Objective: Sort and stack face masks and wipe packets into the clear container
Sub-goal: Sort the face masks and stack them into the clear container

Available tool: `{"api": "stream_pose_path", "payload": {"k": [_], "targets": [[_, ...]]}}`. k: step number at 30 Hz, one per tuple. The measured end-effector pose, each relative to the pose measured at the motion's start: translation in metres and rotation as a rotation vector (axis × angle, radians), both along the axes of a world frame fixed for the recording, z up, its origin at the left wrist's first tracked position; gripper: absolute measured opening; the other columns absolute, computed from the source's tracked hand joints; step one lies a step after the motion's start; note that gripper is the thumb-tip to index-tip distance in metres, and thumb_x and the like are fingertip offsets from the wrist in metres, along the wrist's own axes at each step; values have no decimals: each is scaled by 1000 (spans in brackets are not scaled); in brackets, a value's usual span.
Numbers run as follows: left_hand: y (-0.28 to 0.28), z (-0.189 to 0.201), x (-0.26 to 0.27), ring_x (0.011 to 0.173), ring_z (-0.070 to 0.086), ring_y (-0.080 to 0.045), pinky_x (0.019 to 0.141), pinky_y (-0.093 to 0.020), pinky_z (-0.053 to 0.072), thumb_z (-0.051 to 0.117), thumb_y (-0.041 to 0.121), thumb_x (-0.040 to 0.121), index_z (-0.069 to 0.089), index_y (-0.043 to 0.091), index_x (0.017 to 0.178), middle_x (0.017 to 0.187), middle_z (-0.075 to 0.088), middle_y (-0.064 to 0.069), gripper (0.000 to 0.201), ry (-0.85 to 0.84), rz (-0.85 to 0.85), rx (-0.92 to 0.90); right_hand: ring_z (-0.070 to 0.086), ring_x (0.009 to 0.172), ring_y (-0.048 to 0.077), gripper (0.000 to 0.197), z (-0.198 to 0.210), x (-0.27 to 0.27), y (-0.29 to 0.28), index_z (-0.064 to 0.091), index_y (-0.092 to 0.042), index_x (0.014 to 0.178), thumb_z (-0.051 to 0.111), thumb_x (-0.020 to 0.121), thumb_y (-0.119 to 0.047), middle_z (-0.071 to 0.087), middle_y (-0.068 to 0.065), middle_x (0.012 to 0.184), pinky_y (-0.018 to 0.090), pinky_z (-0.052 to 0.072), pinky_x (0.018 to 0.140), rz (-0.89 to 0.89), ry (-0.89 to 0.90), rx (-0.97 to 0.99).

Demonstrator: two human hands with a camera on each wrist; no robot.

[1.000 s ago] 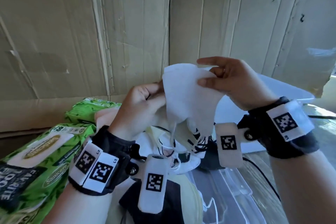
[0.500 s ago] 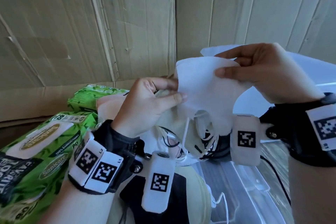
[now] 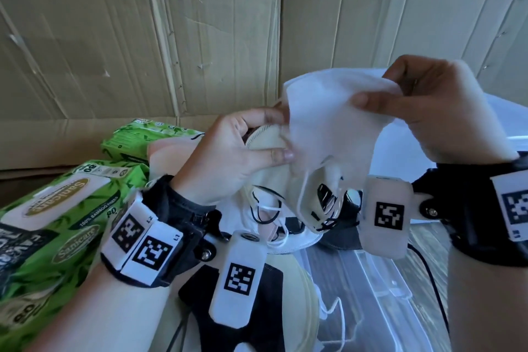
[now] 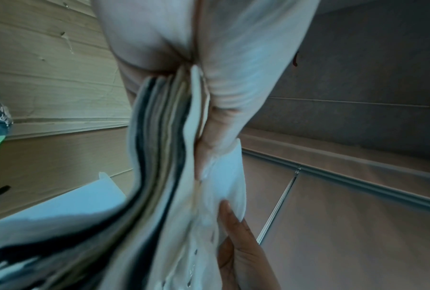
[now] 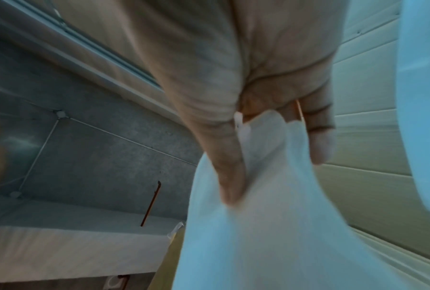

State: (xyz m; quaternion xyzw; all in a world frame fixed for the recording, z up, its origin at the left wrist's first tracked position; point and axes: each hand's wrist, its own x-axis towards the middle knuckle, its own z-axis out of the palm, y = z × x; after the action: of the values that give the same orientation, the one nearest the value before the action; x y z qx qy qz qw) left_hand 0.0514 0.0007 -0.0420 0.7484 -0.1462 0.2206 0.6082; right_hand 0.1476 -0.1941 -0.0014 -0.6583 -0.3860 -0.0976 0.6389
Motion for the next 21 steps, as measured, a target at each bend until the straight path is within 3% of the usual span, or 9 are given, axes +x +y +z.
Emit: {"api": "stream_pose_path", "payload": {"k": [3, 5, 8, 11, 13, 15, 18, 20, 21], "targets": [[3, 1, 0, 94, 61, 4, 99, -22, 44, 76, -4, 62, 62, 23, 97, 91, 69, 20, 46, -16, 35, 6, 54, 51, 13, 26, 2, 3, -4, 54, -19, 63, 79, 65, -12, 60, -8, 52, 27, 47, 58, -32, 29, 204], [4, 2, -1, 90, 60, 7, 90, -14, 46, 71, -9, 68, 58, 22, 98, 87, 68, 21, 45, -39, 72, -8, 56, 60, 19, 22, 4, 4, -7, 61, -22, 64, 82, 61, -25, 62, -6, 59, 36, 50, 63, -64, 33, 279], [4, 2, 0, 87, 58, 13, 85, -5, 40, 69, -10, 72, 60, 22, 88, 79, 67, 25, 37, -48, 172, -12, 59, 65, 20, 22, 6, 5, -9, 67, -26, 61, 83, 53, -39, 64, -9, 61, 37, 50, 64, -119, -24, 267], [4, 1, 1, 80, 58, 18, 77, 3, 34, 70, -3, 77, 67, 25, 77, 72, 67, 27, 28, -28, 319, 43, 55, 66, 19, 21, 6, 4, -10, 62, -29, 56, 82, 56, -37, 62, -10, 61, 33, 45, 58, -311, -108, 191], [4, -1, 2, 83, 59, 16, 78, 1, 37, 68, 0, 81, 70, 26, 82, 84, 67, 23, 26, -34, 364, 45, 53, 66, 17, 19, 6, 2, -9, 53, -28, 58, 71, 63, -33, 58, -3, 66, 27, 41, 55, -482, -168, 157], [5, -1, 4, 88, 59, 14, 81, -1, 38, 64, 2, 85, 71, 23, 91, 92, 68, 19, 23, -31, 394, 18, 50, 66, 15, 17, 6, -3, -1, 48, -26, 65, 65, 69, -28, 55, 2, 71, 27, 40, 56, -555, -241, 136], [0, 0, 3, 91, 64, 4, 86, -13, 45, 62, 8, 87, 74, 22, 89, 90, 72, 13, 18, 0, 357, -117, 44, 58, 1, 13, 0, -19, 23, 50, -22, 75, 62, 75, -26, 50, -10, 62, 24, 36, 55, -398, -351, -40], [-3, 5, 0, 83, 68, -8, 78, -25, 52, 61, 23, 85, 76, 21, 78, 83, 74, 5, 17, 86, 214, -292, 47, 57, -5, 10, -7, -32, 39, 49, -29, 77, 58, 80, -34, 52, -17, 60, 11, 33, 55, -170, -378, -274], [-3, 7, -2, 78, 69, -12, 73, -25, 53, 60, 30, 83, 77, 18, 76, 80, 74, 1, 22, 131, 136, -382, 50, 61, -6, 11, -10, -36, 44, 52, -29, 79, 51, 84, -40, 56, -18, 64, 10, 35, 58, -60, -378, -386]]}}
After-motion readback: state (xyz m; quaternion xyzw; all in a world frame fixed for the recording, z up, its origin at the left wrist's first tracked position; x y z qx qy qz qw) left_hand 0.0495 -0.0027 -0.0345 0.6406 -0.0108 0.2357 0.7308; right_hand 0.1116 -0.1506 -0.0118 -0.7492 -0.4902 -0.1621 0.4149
